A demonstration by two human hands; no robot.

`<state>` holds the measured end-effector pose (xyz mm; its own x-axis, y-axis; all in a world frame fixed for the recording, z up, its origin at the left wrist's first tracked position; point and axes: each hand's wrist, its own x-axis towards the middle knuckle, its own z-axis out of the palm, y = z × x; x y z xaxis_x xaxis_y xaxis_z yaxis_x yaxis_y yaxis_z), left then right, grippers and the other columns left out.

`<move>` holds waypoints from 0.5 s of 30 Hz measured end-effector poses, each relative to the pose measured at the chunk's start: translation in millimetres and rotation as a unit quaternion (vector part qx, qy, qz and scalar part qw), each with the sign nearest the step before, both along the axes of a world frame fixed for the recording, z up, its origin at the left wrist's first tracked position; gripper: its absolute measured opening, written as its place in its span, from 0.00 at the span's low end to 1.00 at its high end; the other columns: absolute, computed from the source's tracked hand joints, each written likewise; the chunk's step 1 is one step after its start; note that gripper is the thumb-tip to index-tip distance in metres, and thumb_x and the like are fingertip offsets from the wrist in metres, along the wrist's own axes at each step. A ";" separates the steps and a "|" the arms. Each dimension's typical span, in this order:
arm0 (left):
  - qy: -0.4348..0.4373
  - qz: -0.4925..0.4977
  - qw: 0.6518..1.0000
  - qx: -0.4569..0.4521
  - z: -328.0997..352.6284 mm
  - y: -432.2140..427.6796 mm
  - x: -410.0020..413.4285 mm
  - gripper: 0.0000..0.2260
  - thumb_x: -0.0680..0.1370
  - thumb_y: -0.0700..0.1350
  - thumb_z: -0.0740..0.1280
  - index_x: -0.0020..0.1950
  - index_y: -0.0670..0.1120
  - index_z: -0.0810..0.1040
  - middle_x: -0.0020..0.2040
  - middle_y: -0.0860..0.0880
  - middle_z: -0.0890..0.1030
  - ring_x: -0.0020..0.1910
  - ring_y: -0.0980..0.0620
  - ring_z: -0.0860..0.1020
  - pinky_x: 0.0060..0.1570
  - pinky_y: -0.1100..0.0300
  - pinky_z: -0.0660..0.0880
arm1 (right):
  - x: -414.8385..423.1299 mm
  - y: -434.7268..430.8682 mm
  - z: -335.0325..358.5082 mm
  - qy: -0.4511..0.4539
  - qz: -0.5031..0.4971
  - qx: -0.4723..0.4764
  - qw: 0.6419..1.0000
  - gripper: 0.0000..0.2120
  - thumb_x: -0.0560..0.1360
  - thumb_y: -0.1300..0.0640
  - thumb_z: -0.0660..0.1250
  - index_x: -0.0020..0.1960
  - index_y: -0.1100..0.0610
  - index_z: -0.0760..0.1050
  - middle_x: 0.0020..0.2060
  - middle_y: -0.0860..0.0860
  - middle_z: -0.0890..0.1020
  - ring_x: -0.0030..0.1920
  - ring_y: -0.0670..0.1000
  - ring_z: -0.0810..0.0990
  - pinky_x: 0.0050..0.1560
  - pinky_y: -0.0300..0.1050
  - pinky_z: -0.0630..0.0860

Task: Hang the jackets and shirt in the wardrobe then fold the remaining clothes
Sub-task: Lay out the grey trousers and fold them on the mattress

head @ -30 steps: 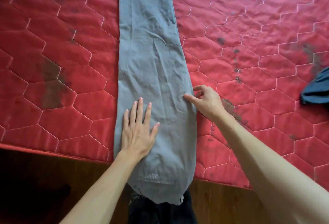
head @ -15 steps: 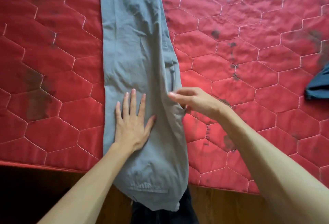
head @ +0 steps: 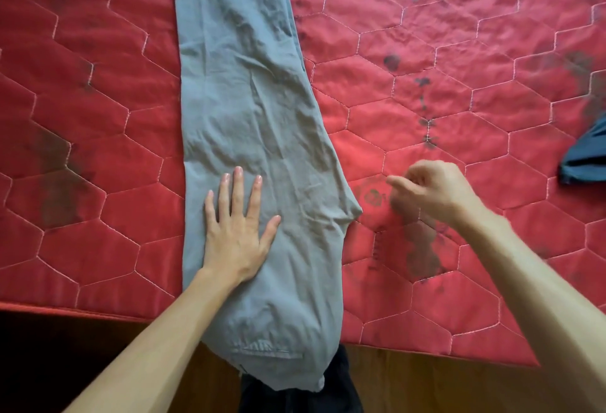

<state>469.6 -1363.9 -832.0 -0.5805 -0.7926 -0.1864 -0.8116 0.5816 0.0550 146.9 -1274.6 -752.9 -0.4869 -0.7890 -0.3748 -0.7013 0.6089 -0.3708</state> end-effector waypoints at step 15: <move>0.045 0.044 0.998 -0.003 3.6 8.9 12.2 0.29 0.82 0.57 0.51 0.82 0.50 0.53 0.82 0.43 0.49 0.81 0.45 0.48 0.77 0.42 0.50 | 152.1 45.3 -62.4 0.103 0.187 -0.048 0.976 0.31 0.82 0.41 0.52 0.81 0.55 0.53 0.81 0.52 0.52 0.80 0.50 0.48 0.79 0.51 0.50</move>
